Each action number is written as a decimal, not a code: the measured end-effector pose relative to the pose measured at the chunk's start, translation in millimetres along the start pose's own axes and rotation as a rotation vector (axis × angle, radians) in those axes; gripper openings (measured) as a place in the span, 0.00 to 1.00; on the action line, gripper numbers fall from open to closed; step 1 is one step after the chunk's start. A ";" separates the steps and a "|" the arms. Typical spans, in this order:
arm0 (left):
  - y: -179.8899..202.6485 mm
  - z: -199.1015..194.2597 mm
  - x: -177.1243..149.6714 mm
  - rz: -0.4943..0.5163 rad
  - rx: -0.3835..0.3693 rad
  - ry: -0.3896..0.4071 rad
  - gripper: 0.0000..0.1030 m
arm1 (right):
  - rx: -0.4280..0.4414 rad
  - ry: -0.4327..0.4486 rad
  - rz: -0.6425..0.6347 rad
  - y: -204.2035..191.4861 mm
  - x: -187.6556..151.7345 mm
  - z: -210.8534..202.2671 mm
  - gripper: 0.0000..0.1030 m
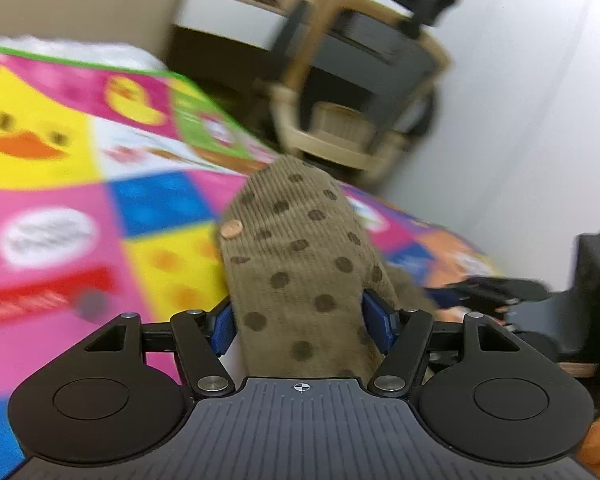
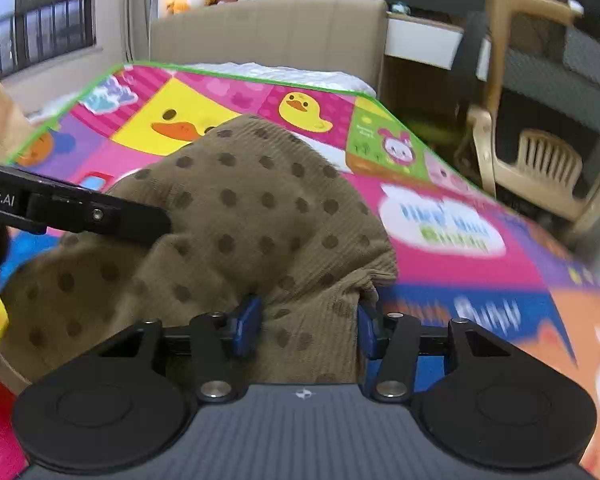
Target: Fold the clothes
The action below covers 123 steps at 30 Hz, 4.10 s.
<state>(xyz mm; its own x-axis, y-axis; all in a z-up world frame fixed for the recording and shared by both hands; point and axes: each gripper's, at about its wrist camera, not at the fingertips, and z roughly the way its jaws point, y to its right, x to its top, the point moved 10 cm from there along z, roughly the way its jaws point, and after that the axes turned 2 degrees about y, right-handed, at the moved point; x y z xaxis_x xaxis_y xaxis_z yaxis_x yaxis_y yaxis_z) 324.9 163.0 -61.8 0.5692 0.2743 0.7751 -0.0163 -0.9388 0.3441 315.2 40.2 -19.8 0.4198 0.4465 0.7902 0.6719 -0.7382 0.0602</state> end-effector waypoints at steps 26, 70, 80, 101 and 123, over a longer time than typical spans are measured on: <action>47.5 31.7 -5.5 0.195 -0.144 0.008 0.68 | 0.157 0.105 0.236 37.6 95.6 -6.5 0.59; -20.3 -80.8 -94.0 -0.001 0.185 0.050 0.94 | 0.032 0.064 0.125 1.9 -69.6 -83.2 0.82; 9.5 -123.2 -133.4 -0.022 0.200 0.070 0.95 | 0.101 0.182 0.175 1.7 -98.9 -144.6 0.93; 86.8 -148.9 -159.9 0.188 0.316 0.181 0.99 | 0.046 0.188 0.112 -12.2 -121.5 -168.7 1.00; 79.2 -146.6 -163.3 0.159 0.318 0.150 0.99 | 0.031 0.241 0.122 -10.2 -118.3 -176.8 1.00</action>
<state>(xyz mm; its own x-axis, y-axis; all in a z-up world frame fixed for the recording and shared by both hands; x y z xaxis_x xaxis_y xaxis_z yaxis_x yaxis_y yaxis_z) 110.2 74.4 -83.5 0.4532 0.1253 0.8825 0.1743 -0.9834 0.0501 150.8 -94.5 -6.1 0.3441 0.2190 0.9130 0.6451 -0.7617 -0.0604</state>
